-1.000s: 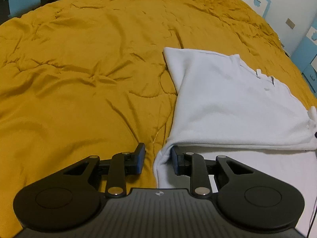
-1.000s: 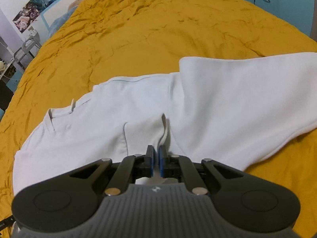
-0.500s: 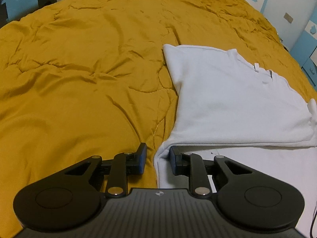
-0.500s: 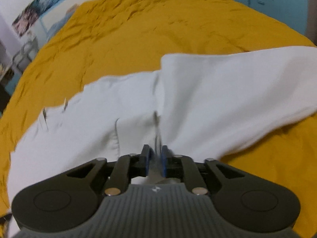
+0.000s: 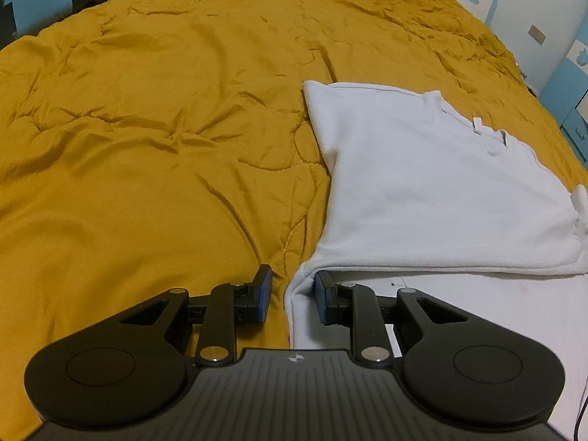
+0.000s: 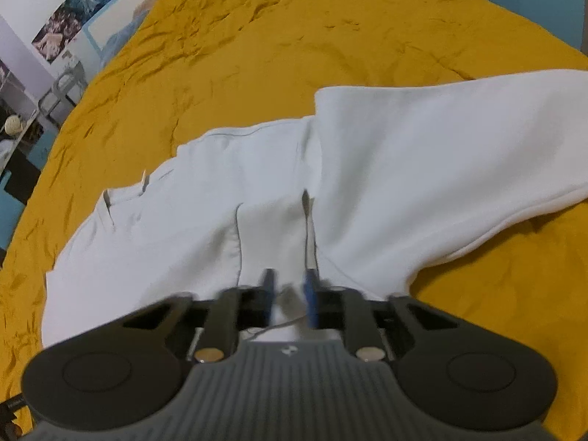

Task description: Fold small clothes

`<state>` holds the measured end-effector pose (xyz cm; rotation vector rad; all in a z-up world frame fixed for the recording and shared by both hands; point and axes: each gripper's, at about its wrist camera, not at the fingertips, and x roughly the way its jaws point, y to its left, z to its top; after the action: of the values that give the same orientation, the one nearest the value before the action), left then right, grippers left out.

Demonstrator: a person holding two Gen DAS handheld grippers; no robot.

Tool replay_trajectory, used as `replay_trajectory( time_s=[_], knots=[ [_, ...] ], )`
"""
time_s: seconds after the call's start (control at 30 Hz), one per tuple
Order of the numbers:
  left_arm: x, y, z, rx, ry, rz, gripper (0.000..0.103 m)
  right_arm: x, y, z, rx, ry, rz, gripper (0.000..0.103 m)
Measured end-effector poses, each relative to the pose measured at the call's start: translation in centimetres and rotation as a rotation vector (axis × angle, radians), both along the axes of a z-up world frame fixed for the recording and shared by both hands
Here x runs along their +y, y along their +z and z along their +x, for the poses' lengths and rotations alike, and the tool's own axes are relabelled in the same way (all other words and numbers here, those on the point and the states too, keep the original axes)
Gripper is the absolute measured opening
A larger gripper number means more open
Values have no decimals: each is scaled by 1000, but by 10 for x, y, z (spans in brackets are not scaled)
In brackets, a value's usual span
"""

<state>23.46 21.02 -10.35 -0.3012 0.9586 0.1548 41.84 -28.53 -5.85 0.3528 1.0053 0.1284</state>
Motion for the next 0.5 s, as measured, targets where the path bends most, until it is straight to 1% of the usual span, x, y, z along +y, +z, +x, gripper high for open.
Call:
replay_trajectory(
  time_s=[0.07, 0.23, 0.3, 0.33, 0.37, 0.43, 0.47, 0.5],
  knots=[
    [-1, 0, 1, 2, -2, 8, 27, 3, 8, -3, -18, 29, -33, 0],
    [-2, -1, 3, 10, 8, 6, 27, 5, 23, 4, -38, 54, -39, 0],
    [-2, -1, 4, 14, 11, 10, 27, 9, 34, 13, -64, 52, -29, 0],
    [-2, -1, 4, 14, 12, 11, 27, 12, 44, 15, -91, 49, -19, 0],
    [-3, -1, 4, 14, 13, 12, 27, 13, 56, 14, -137, 45, 13, 0],
    [-3, -2, 4, 13, 17, 11, 27, 13, 86, -2, -304, 73, 106, 0],
    [-2, -2, 4, 13, 19, 10, 27, 14, 95, -10, -365, 95, 96, 0],
    [-2, -2, 4, 13, 19, 10, 27, 16, 94, -16, -367, 106, 47, 0]
  ],
)
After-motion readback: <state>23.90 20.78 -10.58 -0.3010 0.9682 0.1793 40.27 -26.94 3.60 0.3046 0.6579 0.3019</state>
